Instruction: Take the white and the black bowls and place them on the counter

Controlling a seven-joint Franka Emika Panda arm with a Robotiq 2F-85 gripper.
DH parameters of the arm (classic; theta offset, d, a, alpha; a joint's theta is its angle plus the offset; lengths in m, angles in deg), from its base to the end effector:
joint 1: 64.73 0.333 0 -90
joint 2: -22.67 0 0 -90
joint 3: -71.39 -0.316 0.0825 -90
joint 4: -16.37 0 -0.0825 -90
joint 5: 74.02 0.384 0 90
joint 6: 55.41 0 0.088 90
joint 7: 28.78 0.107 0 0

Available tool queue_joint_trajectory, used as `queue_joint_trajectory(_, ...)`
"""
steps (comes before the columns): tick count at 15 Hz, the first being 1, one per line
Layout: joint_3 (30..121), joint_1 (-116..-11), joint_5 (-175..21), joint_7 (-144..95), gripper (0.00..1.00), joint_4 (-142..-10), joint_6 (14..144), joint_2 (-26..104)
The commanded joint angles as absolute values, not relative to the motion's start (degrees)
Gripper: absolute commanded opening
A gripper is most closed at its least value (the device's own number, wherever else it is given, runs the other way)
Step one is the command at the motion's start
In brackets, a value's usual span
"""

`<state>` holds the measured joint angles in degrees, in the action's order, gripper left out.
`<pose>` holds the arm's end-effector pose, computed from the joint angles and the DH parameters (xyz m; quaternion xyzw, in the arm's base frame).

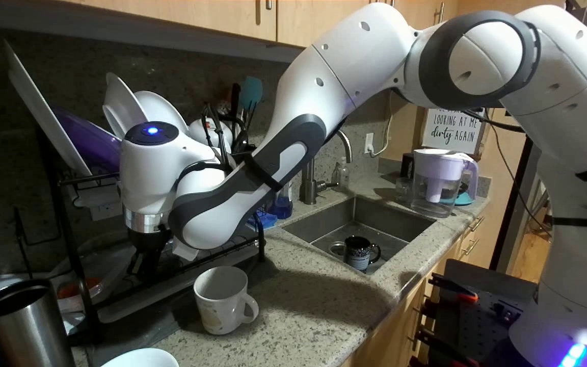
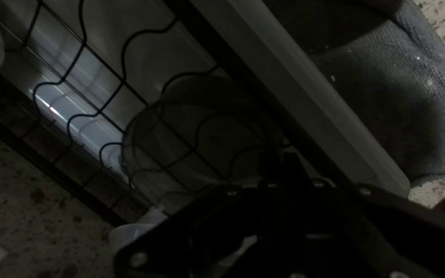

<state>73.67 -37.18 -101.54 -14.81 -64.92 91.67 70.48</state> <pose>0.6768 0.3351 0.2301 0.9328 0.2786 0.1995 0.1115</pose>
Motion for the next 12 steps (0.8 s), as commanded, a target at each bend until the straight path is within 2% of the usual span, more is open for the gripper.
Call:
queue_joint_trajectory(1, 74.77, -36.59, -100.76, -14.85, 0.02, -63.15, 90.53, 71.20)
queue_joint_trajectory(3, 75.01, -36.44, -100.94, -14.56, 0.08, -63.48, 90.86, 70.84)
queue_joint_trajectory(12, 77.34, -33.75, -103.54, -12.58, 0.06, -67.48, 93.63, 66.77)
